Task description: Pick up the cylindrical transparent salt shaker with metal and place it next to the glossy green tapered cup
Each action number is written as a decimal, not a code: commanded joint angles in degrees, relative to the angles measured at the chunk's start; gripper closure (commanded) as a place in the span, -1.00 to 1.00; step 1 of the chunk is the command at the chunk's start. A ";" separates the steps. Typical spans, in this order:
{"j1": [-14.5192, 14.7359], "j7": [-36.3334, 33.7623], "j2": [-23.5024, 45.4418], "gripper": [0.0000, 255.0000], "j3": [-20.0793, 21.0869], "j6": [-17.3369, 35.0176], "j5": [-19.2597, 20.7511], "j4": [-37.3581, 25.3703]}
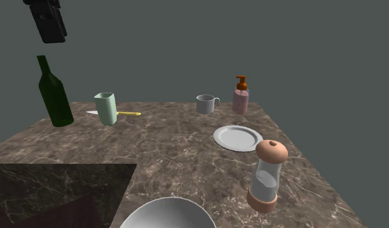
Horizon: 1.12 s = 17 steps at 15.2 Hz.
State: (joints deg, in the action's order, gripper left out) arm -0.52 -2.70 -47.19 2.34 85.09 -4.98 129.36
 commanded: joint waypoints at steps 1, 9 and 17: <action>0.00 0.00 0.00 -1.00 0.00 0.00 0.00 0.00; -1.44 2.60 13.29 -1.00 -1.90 12.27 1.80 -0.93; -2.60 4.75 28.73 -1.00 -3.72 21.94 2.74 -6.69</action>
State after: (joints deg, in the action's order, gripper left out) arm -3.00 1.80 -20.35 -1.18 105.49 -2.32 123.06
